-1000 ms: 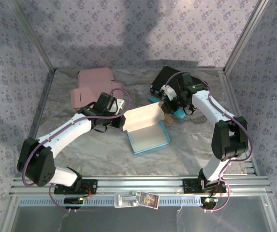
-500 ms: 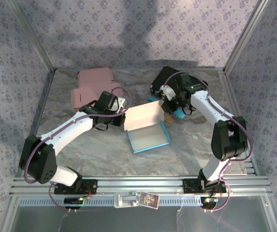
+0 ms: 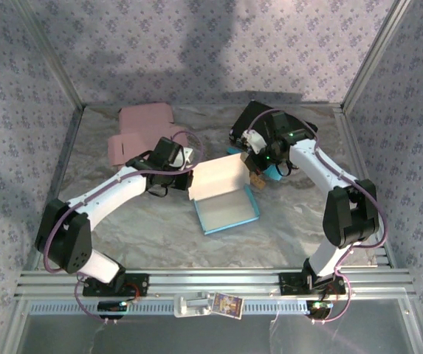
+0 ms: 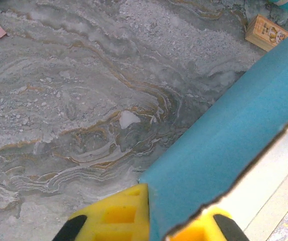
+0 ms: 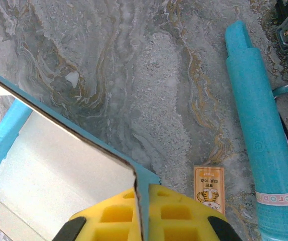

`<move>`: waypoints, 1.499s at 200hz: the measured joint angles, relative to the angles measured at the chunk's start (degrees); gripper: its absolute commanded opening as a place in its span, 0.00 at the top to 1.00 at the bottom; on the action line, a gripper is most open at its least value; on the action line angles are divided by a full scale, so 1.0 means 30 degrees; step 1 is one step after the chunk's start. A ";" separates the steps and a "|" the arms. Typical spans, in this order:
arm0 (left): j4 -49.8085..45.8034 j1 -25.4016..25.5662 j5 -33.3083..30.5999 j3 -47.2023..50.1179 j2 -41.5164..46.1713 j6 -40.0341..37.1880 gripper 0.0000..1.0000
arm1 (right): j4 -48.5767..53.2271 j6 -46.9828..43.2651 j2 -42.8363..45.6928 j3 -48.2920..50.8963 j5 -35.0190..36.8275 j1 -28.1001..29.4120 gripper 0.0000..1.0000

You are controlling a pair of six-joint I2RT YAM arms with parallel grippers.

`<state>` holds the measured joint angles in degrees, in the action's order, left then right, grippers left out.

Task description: Fold the paper box

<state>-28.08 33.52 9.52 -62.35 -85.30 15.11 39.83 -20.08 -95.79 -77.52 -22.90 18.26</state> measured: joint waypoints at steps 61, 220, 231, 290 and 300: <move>-0.0772 0.0117 -0.1617 -0.1268 -0.0357 0.1049 1.00 | -0.1209 0.3337 0.0168 0.0007 0.2091 0.0998 1.00; 0.3497 -0.1800 -0.4852 -0.3716 -0.4648 0.4794 1.00 | -0.8859 1.6932 -0.0874 0.1253 1.0448 0.4342 1.00; 0.4524 -0.1800 -0.4648 -0.2943 -0.4379 0.4874 1.00 | -0.9457 1.7180 -0.0874 0.1734 1.0593 0.4342 1.00; 0.9384 -0.1501 -0.4481 0.1319 -0.2317 0.5085 1.00 | -1.2677 1.7486 0.0255 0.4787 1.1074 0.4707 1.00; 1.0025 -0.1479 -0.4473 0.1894 -0.2069 0.5144 1.00 | -1.3143 1.7464 0.0590 0.5304 1.1081 0.4816 1.00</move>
<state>2.00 29.08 -3.90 -56.66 -91.50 30.55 0.40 32.32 -94.02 -61.60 10.35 32.71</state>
